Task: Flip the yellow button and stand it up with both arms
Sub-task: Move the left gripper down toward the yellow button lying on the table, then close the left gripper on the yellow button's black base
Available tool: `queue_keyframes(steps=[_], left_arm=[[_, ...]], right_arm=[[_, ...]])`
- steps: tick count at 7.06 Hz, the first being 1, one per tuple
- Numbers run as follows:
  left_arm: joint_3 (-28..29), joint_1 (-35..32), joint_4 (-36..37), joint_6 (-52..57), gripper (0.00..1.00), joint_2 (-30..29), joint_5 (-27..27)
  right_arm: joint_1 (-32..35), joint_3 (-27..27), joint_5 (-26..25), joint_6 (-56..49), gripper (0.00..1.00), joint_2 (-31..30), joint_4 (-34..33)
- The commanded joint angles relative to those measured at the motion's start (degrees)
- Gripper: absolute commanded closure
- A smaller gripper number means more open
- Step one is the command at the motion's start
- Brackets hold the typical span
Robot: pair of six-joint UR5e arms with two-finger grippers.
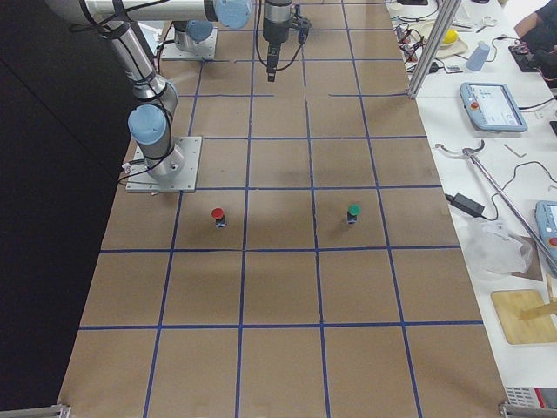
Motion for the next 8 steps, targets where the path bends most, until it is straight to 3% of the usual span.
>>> queue_keyframes(steps=[1,2,4,5,6,8], left_arm=[[-1.76,2.37,2.01,7.53,0.02,-3.14,-0.8],[-4.2,2.99,4.37,11.3,0.01,-3.41,-0.97],[-7.99,3.52,18.23,15.18,0.01,-7.26,-0.63],[-8.7,4.91,19.06,16.08,0.01,-7.97,-0.54],[-8.8,5.36,18.72,15.39,0.09,-7.89,-0.36],[-8.8,5.37,17.67,13.54,0.1,-7.02,-0.27]], right_arm=[[0.0,0.08,0.04,0.09,0.0,0.0,-0.01],[0.0,0.08,0.21,0.17,0.0,-0.09,-0.09],[0.0,0.08,0.12,0.09,0.0,0.0,-0.01],[0.0,0.17,0.04,0.09,0.0,0.0,-0.01],[0.0,0.69,0.12,0.09,0.0,-0.09,0.08],[0.0,2.36,0.04,0.09,0.0,-0.18,-0.01]])
